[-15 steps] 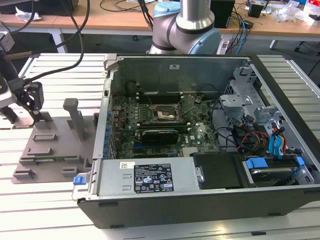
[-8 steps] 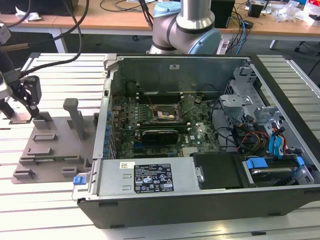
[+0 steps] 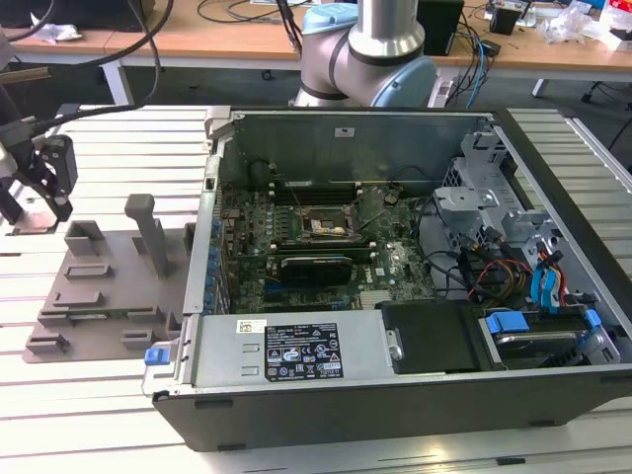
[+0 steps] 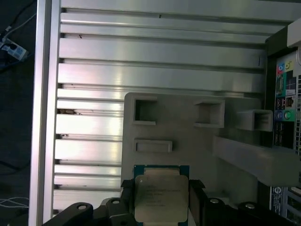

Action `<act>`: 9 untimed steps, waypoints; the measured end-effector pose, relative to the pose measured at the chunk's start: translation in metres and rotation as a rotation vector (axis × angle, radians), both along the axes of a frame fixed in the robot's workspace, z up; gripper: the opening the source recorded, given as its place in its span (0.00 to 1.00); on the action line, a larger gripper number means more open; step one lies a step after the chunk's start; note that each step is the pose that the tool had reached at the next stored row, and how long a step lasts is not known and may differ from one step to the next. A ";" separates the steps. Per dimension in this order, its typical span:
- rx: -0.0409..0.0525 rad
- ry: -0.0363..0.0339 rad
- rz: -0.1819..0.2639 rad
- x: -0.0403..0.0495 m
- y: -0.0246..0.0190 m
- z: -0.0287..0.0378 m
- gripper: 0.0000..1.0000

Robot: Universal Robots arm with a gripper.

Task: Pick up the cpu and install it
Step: 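Pick up the cpu and move it towards the insertion slot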

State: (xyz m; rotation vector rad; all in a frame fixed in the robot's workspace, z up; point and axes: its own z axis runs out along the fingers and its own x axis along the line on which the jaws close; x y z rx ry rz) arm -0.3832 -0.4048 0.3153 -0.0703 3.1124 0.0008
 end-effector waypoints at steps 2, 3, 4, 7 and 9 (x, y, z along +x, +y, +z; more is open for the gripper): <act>0.0001 0.0000 0.000 0.0000 0.0029 0.0087 0.55; 0.0002 -0.0001 0.000 0.0000 0.0037 0.0149 0.55; 0.0002 -0.0001 0.000 0.0000 0.0046 0.0199 0.55; 0.0002 -0.0001 0.000 0.0000 0.0076 0.0374 0.55; 0.0000 -0.0001 0.000 0.0000 0.0106 0.0506 0.55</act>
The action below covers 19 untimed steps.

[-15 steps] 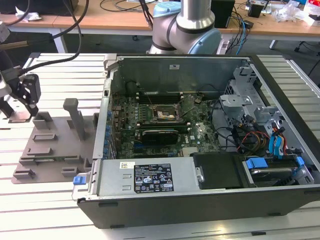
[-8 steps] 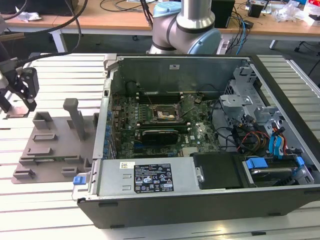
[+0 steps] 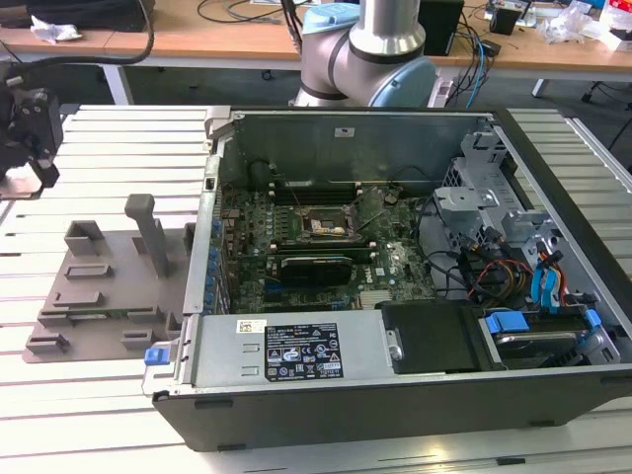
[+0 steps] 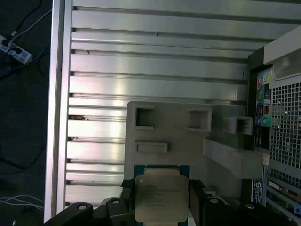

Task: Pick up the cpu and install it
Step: 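Pick up the cpu and move it towards the insertion slot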

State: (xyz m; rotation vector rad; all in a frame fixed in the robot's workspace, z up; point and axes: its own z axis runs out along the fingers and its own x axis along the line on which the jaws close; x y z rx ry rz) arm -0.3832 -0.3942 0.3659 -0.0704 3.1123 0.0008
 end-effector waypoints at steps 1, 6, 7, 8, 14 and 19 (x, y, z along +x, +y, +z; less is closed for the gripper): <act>-0.0003 0.0000 0.000 0.0000 0.0014 0.0077 0.55; -0.0018 -0.0002 0.000 0.0000 0.0032 0.0190 0.55; -0.0018 -0.0001 0.000 0.0000 0.0032 0.0190 0.55; -0.0019 -0.0001 0.000 0.0000 0.0032 0.0190 0.55; -0.0020 0.0000 0.000 0.0125 0.0033 0.0191 0.55; -0.0020 0.0000 0.000 0.0361 0.0032 0.0191 0.55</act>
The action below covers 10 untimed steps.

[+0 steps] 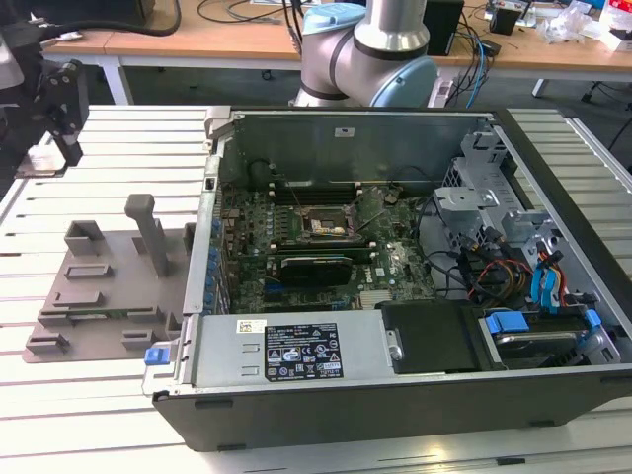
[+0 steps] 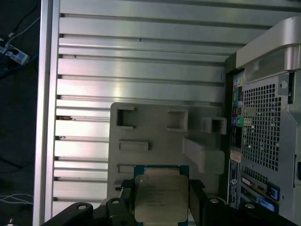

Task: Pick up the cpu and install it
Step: 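Pick up the cpu and move it towards the insertion slot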

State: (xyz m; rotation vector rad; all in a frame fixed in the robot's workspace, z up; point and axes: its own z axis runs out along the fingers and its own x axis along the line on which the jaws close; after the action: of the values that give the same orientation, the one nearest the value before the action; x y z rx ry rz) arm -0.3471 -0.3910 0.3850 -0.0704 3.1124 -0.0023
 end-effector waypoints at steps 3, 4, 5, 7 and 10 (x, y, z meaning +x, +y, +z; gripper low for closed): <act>0.0000 -0.0001 0.000 0.0108 0.0000 0.0000 0.55; 0.0000 -0.0001 0.000 0.0158 0.0000 0.0000 0.55; 0.0000 0.0000 0.000 0.0183 0.0000 0.0000 0.55; -0.0001 0.0000 0.000 0.0235 0.0000 0.0000 0.55; -0.0001 0.0000 0.000 0.0401 0.0000 0.0000 0.55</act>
State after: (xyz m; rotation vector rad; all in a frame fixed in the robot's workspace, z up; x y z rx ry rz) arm -0.3070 -0.3910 0.3850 -0.0703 3.1124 -0.0023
